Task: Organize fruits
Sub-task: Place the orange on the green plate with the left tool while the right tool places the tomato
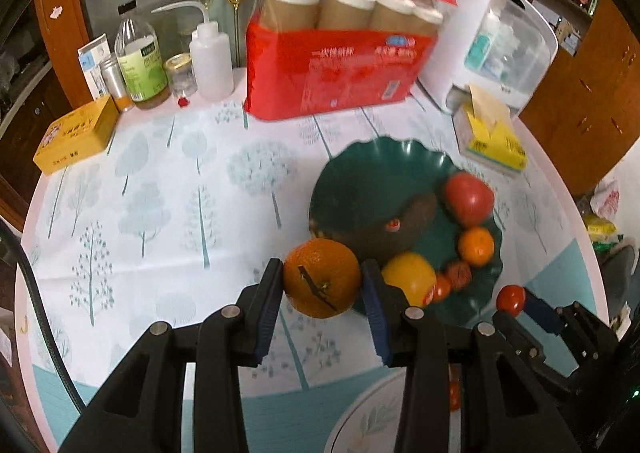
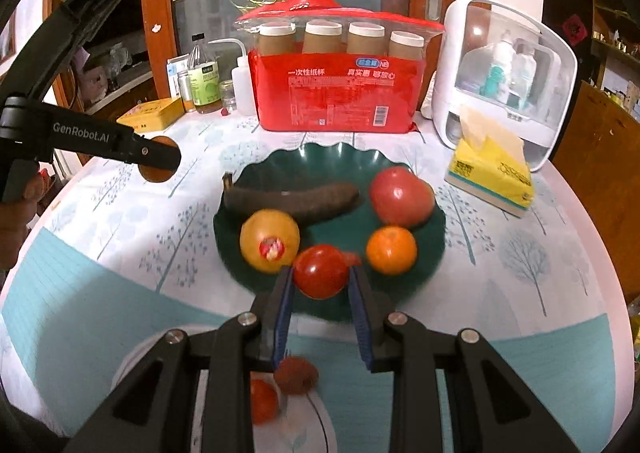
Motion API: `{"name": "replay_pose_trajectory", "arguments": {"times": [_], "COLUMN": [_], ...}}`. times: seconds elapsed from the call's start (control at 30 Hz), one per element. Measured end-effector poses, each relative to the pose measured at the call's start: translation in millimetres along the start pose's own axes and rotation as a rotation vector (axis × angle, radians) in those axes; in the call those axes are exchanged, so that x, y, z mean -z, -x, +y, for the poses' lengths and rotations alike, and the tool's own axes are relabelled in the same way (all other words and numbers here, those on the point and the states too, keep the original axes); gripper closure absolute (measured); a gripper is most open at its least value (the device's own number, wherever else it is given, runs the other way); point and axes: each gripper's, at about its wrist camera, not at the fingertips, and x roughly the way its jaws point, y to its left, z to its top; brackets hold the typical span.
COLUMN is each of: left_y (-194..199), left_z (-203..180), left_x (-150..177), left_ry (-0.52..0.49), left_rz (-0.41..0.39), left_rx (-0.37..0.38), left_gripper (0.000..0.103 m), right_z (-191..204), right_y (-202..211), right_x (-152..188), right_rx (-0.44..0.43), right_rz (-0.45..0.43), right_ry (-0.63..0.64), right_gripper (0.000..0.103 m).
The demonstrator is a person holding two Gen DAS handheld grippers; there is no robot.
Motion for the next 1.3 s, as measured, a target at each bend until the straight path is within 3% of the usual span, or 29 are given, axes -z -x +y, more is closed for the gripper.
{"name": "replay_pose_trajectory", "arguments": {"times": [0.37, 0.8, 0.83, 0.9, 1.03, 1.3], "left_y": [-22, -62, -64, -63, -53, -20], "left_z": [-8, -20, -21, -22, -22, -15], "left_x": [-29, -37, -37, -38, -37, -23], "left_ry": [0.027, 0.045, 0.042, 0.035, 0.033, 0.051], "left_rz": [-0.042, 0.017, 0.025, 0.021, 0.010, 0.005], "left_rx": [0.009, 0.049, 0.050, 0.049, 0.051, 0.043], "left_gripper": [0.065, 0.063, 0.061, 0.045, 0.037, 0.025], "right_z": [-8, -13, -13, -14, -16, -23], "right_y": [-28, -52, -53, -55, -53, -33], "right_x": [-19, -17, -17, -17, -17, -17], "right_rx": [-0.026, -0.076, -0.076, -0.077, -0.085, -0.048], "right_rz": [0.011, 0.052, 0.055, 0.061, 0.066, 0.061], "right_ry": [-0.006, -0.018, -0.022, -0.035, -0.061, -0.132], "right_gripper": [0.075, 0.074, 0.073, 0.066, 0.055, 0.047]}}
